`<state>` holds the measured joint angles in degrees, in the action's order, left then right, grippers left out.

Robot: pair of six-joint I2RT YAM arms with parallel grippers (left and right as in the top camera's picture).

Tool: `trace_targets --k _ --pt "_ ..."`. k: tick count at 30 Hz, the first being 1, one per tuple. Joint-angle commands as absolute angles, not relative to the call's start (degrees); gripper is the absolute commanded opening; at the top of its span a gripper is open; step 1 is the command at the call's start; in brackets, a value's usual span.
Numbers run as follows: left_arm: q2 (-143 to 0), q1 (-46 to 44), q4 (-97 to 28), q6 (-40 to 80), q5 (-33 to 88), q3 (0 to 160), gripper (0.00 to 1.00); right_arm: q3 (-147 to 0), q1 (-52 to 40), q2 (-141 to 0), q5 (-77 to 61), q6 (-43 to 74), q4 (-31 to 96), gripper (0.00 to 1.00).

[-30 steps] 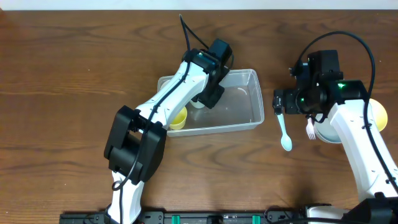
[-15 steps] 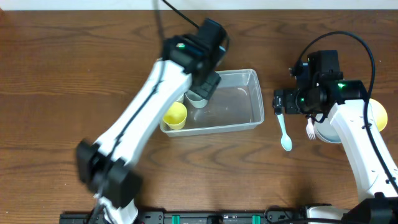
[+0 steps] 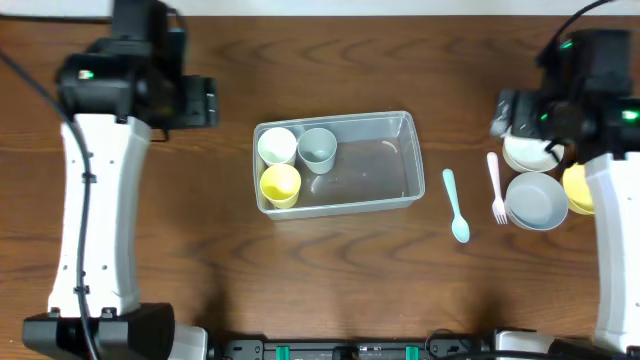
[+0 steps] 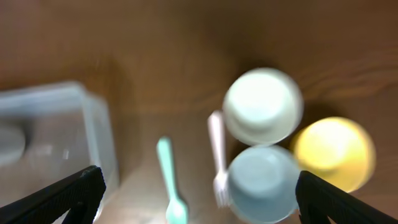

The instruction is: Pack container

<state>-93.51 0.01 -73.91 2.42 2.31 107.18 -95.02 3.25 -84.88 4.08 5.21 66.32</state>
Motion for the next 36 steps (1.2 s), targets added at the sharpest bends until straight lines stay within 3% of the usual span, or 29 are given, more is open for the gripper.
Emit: trace_targets --k 1,16,22,24,26,31,36 --pt "-92.16 3.53 -73.34 4.40 7.09 105.10 0.81 -97.19 6.31 -88.86 6.81 3.99 66.65 0.99" --pt "-92.16 4.82 -64.99 5.26 7.11 92.23 0.82 -97.54 10.44 -117.54 7.29 0.38 61.49 0.99" --pt "-92.16 4.82 -64.14 5.23 7.11 90.48 0.82 -97.54 10.48 -123.13 7.29 2.33 60.88 0.91" --pt "-92.16 4.82 -64.12 5.23 7.11 90.48 0.82 -97.54 10.50 -123.87 7.27 2.72 60.82 0.85" --pt "-92.16 4.80 -64.14 5.23 7.11 90.48 0.82 -97.51 10.48 -124.09 7.27 2.79 60.42 0.73" --pt "-92.16 4.82 -64.18 5.26 7.11 90.48 0.82 -97.51 10.44 -124.09 7.03 3.05 60.16 0.35" --pt "-92.16 4.80 -64.31 5.23 7.11 90.48 0.82 -97.49 10.44 -124.09 6.96 3.14 60.95 0.29"
